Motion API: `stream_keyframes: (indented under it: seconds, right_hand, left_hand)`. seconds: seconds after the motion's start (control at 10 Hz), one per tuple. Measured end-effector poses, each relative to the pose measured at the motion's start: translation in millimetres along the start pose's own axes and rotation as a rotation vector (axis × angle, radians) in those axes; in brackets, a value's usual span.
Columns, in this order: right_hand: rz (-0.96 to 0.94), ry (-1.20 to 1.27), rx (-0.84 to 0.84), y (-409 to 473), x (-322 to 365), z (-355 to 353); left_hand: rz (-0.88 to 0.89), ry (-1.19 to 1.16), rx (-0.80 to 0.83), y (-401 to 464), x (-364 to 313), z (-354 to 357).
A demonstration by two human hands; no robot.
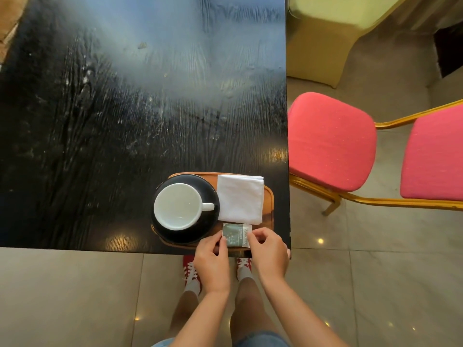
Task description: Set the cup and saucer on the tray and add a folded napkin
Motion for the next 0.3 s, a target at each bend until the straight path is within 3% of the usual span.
stream_keyframes:
  seconds: [0.3]
  right_hand:
    - [-0.069, 0.032, -0.030, -8, 1, -16]
  left_hand:
    - [0.031, 0.035, 0.059, -3, -7, -18]
Point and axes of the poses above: each hand's wrist, its own y-axis towards the middle knuckle, its own z-axis out of the palm, x = y × z, the point moved 2 cm from there along y, towards the middle knuckle, and after that the axes turned 4 degrees about -x, right-handed, at the moved point
